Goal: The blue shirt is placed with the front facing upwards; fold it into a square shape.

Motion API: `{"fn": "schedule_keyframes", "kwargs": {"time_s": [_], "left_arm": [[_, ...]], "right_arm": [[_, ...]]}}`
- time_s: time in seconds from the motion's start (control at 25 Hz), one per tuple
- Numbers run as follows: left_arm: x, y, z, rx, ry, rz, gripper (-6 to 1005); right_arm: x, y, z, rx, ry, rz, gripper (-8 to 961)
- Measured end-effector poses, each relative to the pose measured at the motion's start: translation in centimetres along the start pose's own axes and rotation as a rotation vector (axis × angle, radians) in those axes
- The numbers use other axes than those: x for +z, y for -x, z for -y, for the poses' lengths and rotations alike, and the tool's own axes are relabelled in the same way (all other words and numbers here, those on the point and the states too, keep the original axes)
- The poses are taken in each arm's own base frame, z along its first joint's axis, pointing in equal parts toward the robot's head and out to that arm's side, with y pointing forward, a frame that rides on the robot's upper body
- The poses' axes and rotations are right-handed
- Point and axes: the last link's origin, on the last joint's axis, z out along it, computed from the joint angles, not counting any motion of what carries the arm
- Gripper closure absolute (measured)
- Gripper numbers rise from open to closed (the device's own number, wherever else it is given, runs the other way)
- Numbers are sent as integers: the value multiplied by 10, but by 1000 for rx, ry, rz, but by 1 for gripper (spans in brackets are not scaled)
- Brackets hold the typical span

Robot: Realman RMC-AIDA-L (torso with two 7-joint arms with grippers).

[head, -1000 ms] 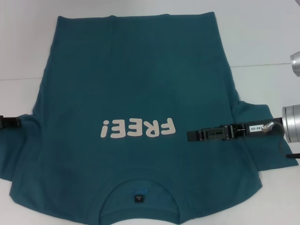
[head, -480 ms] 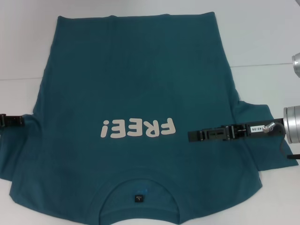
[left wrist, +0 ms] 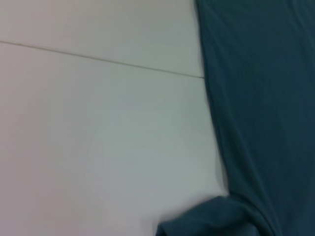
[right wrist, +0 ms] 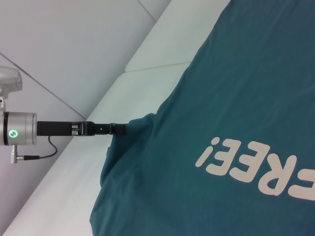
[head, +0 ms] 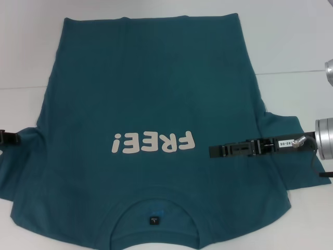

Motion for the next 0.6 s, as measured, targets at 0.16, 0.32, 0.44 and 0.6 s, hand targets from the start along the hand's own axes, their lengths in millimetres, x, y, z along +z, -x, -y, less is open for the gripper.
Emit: {"fn": "schedule_keyframes", "kwargs": {"time_s": [0.16, 0.32, 0.44, 0.6], "left_arm": [[0, -1, 0, 0, 0, -2, 466], [0, 0, -1, 3, 0, -2, 553], [1, 0, -2, 9, 2, 1, 618], [0, -1, -5, 24, 9, 10, 728]], "right_arm": [[0, 0, 0, 0, -1, 1, 39], [0, 1, 0, -1, -1, 0, 39], [1, 1, 0, -2, -1, 1, 39], [1, 2, -1, -4, 0, 2, 39]]}}
